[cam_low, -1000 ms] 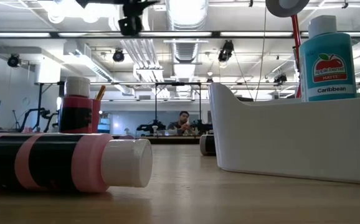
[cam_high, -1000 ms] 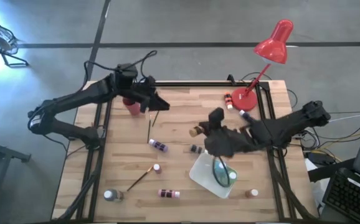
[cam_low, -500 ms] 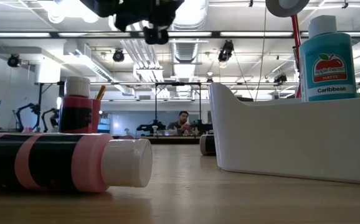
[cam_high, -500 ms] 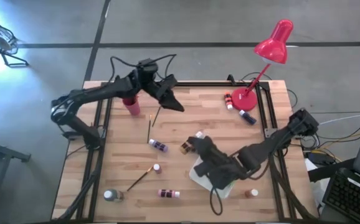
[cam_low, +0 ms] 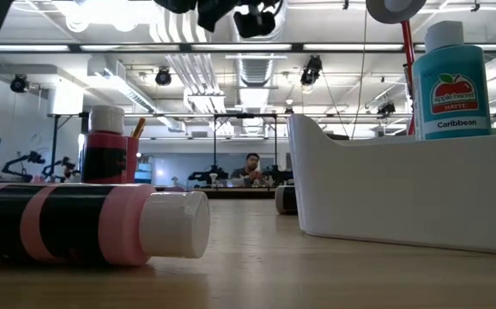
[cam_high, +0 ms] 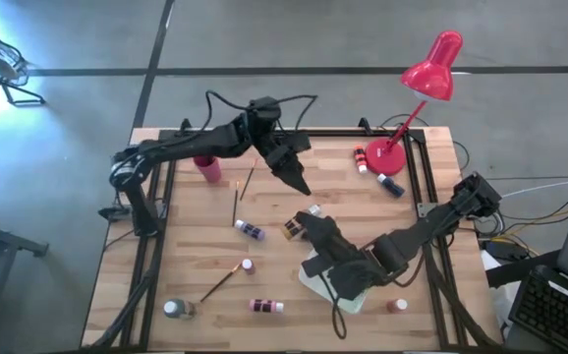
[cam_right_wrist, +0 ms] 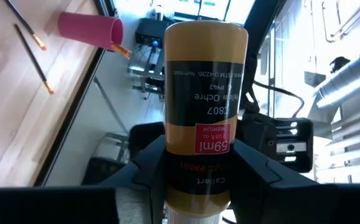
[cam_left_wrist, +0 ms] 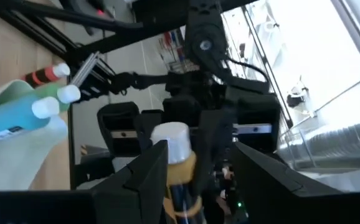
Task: Pick & Place Paint Supplies
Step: Put the orange paint bottle into the white bin
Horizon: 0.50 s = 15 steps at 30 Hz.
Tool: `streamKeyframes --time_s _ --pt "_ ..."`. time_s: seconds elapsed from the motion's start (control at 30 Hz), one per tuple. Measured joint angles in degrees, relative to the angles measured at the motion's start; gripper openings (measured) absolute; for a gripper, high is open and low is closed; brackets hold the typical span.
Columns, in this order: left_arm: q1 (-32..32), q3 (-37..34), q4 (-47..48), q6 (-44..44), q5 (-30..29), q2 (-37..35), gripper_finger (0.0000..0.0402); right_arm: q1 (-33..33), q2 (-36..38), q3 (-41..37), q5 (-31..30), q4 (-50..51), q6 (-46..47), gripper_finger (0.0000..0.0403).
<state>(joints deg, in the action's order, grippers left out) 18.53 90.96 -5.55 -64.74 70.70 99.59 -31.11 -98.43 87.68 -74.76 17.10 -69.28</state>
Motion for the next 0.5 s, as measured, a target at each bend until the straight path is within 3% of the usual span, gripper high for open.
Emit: streamKeyframes --time_s 0.5 --pt "-3.21 -0.18 -0.37 3.08 -0.49 3.45 0.0181 1.37 0.02 -0.04 0.58 0.03 -0.23 0.0117"
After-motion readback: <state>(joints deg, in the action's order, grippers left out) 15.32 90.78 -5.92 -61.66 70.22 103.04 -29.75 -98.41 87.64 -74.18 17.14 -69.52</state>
